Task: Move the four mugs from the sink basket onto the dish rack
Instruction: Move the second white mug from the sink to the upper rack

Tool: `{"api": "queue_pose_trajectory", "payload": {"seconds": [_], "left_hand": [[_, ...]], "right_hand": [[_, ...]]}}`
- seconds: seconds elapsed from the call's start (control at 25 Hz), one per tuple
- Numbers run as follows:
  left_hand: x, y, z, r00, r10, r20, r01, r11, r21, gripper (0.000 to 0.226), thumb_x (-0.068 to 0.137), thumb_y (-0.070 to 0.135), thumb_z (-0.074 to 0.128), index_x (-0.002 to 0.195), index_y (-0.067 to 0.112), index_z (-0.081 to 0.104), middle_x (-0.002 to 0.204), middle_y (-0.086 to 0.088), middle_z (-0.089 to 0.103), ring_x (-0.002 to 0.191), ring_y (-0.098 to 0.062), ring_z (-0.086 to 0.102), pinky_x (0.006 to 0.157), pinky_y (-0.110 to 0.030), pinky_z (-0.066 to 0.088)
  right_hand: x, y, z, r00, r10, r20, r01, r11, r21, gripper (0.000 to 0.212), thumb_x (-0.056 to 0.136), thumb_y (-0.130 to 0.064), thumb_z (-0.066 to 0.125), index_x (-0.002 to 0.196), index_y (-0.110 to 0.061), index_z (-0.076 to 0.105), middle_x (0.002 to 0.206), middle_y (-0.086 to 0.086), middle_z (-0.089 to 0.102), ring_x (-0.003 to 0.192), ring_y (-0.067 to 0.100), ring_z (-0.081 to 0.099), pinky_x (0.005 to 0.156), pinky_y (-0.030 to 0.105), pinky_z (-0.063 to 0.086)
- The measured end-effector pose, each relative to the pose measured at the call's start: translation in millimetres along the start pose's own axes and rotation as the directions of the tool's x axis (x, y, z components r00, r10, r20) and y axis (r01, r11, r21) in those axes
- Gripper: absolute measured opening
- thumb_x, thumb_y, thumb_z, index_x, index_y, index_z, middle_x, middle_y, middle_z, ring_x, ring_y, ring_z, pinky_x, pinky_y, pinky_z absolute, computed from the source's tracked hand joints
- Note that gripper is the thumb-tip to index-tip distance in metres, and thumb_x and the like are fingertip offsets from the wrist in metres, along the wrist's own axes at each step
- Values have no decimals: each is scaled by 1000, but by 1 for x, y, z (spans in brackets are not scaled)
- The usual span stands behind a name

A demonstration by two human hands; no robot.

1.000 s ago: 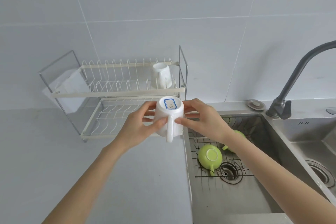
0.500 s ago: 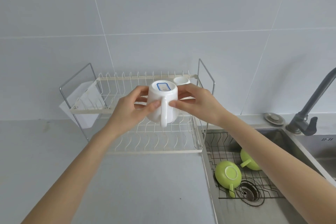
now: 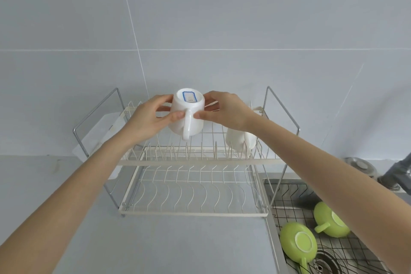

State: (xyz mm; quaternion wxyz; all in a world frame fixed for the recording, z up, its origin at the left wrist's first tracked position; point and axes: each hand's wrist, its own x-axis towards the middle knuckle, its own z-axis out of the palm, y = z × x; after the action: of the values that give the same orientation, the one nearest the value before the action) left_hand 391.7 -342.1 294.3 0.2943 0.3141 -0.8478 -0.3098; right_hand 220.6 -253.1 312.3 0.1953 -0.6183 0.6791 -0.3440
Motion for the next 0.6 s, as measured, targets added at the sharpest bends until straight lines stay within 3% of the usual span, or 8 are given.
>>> {"api": "queue_pose_trajectory", "payload": {"seconds": [0.08,0.4,0.6], "left_hand": [[7,-12,2,999,-43,30,44,999,-11,41,83,27,60,122,20,53,127,0,55,108,-16,57,86,-24,40],[20,-38,5,950,-211,228,200,977,69,42,83,27,61,124,22,53,124,4,60,111,-16,59,90,-26,38],[21,-38,10,924,-265,276,220,958,185,41,84,30,59,124,22,52,126,5,58,114,-18,58,87,-25,34]], "right_hand": [[15,5,9,1000,20,19,-19,1000,-17,42,81,-24,68,119,-11,56,121,5,64,97,14,61,90,25,46],[37,27,40,989,104,107,-102,995,-22,44,80,-21,68,119,-6,55,119,8,64,106,21,63,84,22,44],[36,32,46,987,108,123,-98,992,-81,45,81,-23,67,121,-6,54,121,8,63,109,22,61,97,30,46]]}}
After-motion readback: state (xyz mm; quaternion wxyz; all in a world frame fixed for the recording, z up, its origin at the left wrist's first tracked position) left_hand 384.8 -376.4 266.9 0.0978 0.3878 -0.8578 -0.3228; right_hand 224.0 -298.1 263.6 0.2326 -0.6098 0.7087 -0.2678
